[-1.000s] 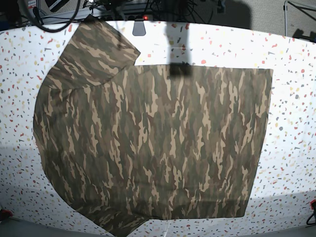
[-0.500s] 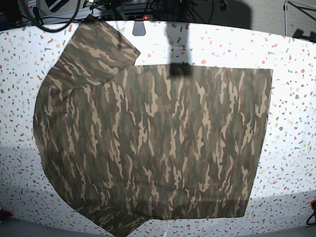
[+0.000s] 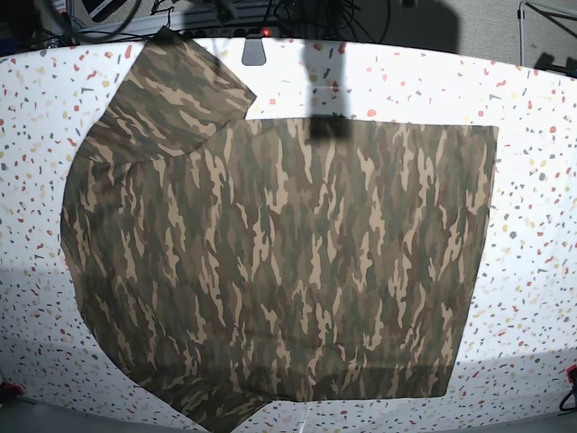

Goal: Fold the T-shirt properly

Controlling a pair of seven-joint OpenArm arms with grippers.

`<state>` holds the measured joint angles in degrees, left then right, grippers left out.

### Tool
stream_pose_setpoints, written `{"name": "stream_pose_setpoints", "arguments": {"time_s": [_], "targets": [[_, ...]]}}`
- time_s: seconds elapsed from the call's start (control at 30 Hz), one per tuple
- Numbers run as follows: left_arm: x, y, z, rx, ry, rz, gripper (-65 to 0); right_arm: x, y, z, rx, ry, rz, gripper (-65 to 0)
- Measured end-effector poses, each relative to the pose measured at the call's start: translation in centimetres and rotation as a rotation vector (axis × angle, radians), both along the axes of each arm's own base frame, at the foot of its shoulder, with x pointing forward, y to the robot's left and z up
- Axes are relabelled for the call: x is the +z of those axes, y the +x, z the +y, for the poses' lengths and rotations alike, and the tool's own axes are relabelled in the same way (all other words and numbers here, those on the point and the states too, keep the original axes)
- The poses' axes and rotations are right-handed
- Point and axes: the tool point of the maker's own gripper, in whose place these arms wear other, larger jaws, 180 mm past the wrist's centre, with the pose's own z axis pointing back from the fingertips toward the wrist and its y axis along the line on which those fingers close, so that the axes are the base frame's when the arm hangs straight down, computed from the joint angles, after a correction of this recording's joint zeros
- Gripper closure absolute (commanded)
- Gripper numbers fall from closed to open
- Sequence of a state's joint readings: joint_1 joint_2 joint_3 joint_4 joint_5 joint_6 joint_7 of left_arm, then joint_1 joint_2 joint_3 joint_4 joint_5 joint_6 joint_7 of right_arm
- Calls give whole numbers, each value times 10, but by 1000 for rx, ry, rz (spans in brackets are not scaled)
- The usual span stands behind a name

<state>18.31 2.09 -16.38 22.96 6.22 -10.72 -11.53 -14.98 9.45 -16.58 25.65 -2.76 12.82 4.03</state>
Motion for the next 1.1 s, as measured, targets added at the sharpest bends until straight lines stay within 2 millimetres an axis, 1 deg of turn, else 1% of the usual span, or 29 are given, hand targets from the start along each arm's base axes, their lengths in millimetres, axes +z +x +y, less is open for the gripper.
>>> {"name": "stream_pose_setpoints", "arguments": {"time_s": [0.17,0.23,0.3,0.33,0.4,0.5,0.63,0.73,0.83,0.97,1.03,1.1], "targets": [[18,-9,18,-15,48,-59,-175,14,-10,-20,30,-15,-35,-44],[28,-16,20,-29,38,-77,-175,23,-12,-21,20,0,-60,-44],[41,-23,19,-50,11,-93,-174,33,-18,-20,11,38,-68,-44],[47,-28,18,-65,-4,-91,-175,40,-21,-17,13,71,-63,-44],[60,-31,18,-93,-18,-98,-175,54,-32,-7,61,137,-45,-44],[82,-23,23,-126,-2,-144,-174,79,-44,2,116,190,-36,-44],[117,-15,35,-162,49,-216,-175,114,-45,4,125,233,-62,-44],[142,-12,39,-196,70,-250,-175,138,-46,7,177,232,-62,-44],[169,2,41,-221,96,-316,-175,162,-43,12,208,218,-75,-44],[198,13,43,-261,123,-348,-175,196,-34,14,254,211,-113,-44],[210,21,43,-276,137,-362,-175,213,-26,12,264,200,-145,-44],[221,33,43,-295,149,-387,-175,229,-14,8,277,184,-172,-44]]}}
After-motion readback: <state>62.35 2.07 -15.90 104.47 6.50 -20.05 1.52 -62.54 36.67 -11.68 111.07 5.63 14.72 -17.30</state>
